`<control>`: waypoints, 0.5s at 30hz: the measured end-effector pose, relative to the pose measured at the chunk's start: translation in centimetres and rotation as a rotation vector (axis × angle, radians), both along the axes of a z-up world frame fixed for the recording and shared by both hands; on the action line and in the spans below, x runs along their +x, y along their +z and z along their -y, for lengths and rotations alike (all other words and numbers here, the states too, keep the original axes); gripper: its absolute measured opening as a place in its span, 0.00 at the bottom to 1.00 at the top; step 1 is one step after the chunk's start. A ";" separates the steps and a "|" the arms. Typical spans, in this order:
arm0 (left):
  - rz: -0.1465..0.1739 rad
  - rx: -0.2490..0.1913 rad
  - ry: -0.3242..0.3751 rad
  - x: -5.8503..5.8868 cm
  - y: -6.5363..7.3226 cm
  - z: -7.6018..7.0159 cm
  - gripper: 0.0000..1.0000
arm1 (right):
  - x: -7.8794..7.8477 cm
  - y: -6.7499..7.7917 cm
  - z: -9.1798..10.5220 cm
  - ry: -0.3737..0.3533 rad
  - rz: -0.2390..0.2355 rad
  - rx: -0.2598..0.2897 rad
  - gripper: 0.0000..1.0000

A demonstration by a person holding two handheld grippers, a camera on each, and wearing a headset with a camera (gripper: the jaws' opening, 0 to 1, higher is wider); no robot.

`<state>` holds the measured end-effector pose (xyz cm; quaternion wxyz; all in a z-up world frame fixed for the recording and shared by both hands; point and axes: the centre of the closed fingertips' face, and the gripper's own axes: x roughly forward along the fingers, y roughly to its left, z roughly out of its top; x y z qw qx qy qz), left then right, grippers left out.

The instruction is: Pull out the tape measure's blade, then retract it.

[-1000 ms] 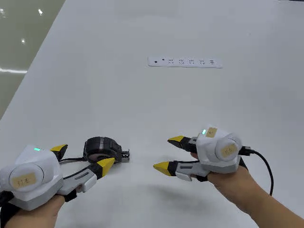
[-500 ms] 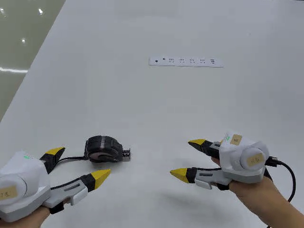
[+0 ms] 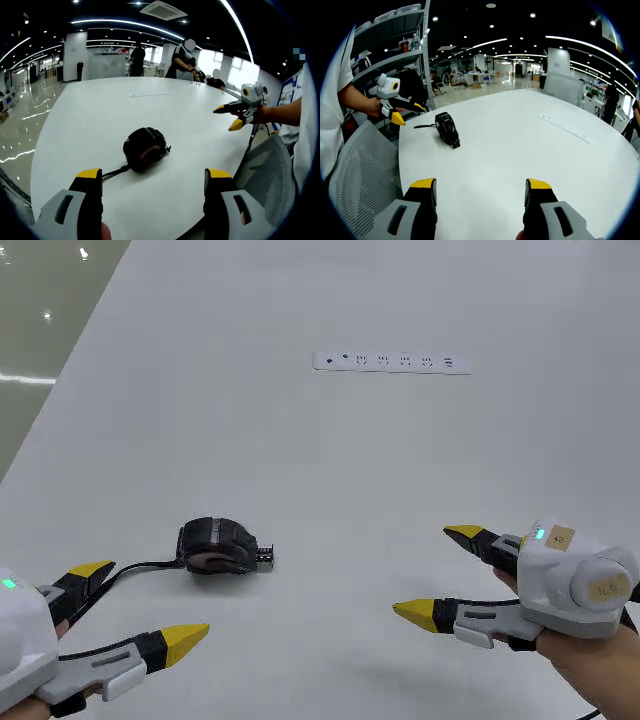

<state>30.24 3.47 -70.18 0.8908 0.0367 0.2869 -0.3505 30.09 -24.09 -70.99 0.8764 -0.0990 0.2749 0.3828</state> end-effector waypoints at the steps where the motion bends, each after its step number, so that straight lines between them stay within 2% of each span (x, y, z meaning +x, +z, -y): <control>1: -0.004 0.005 -0.008 -0.1 0.0 -0.1 0.81 | -0.1 0.0 0.2 -0.004 -0.003 0.001 0.70; 4: -0.008 -0.001 -0.014 -0.4 0.2 -0.5 0.83 | -0.6 0.2 0.5 -0.002 -0.001 -0.003 0.72; 6: 0.000 0.012 -0.023 -0.5 0.5 -0.7 0.84 | -1.0 0.3 0.9 -0.004 0.000 -0.006 0.73; 10: -0.003 0.019 -0.045 -0.8 0.6 -0.9 0.88 | -1.9 0.5 1.4 -0.006 -0.005 -0.002 0.75; 12: -0.028 0.027 -0.078 -1.4 0.3 -0.8 0.84 | -2.3 0.6 1.6 -0.009 -0.014 0.003 0.77; 14: -0.005 0.053 -0.083 -1.4 0.3 -1.0 0.86 | -2.9 0.4 1.9 -0.011 -0.029 -0.004 0.79; 15: -0.014 0.045 -0.089 -1.5 0.2 -1.0 0.87 | -3.2 0.4 2.0 -0.008 -0.032 -0.003 0.80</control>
